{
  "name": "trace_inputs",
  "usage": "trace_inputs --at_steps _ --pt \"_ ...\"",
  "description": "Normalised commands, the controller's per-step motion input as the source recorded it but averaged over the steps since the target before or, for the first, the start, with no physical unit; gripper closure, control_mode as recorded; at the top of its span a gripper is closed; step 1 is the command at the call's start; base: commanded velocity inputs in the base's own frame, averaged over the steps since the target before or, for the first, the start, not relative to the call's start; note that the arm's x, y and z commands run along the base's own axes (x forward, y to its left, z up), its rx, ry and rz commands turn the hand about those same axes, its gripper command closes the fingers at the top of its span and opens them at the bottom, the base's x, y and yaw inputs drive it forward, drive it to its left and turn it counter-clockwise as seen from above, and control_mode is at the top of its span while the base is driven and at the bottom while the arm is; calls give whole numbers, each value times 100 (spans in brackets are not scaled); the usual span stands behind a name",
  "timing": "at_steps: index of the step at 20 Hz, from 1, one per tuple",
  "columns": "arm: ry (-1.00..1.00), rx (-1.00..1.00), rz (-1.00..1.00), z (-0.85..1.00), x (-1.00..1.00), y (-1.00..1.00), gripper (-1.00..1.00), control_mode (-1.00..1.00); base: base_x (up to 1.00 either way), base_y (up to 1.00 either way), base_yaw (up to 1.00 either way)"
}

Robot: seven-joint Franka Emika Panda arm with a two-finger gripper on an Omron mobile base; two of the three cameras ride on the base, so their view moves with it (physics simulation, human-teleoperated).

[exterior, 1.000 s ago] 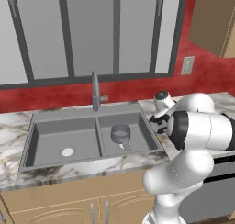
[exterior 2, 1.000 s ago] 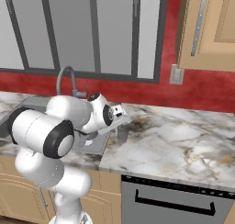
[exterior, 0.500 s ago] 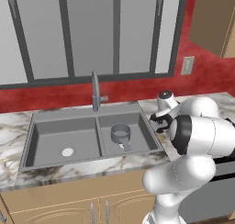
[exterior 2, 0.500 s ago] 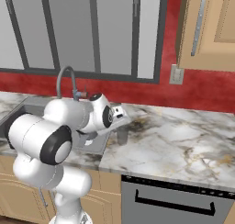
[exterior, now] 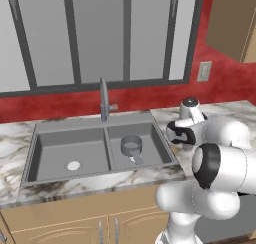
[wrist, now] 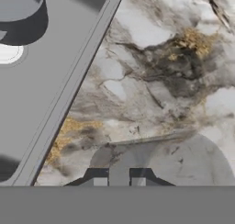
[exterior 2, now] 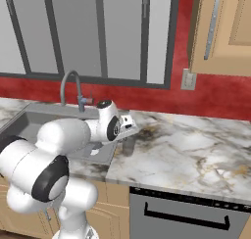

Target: Move any existing items from the left basin to the right basin for drying. Then move the glass cup from the counter to the left basin of the sink for washing.

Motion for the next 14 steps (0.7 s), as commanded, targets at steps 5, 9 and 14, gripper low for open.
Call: trace_inputs --at_steps 5,9,14 --pt "-4 6 4 54 -47 20 100 -100 0 0 0" --pt "0 5 15 59 -45 62 100 -100 0 0 0" --pt "0 1 22 49 -31 98 100 -100 0 0 0"
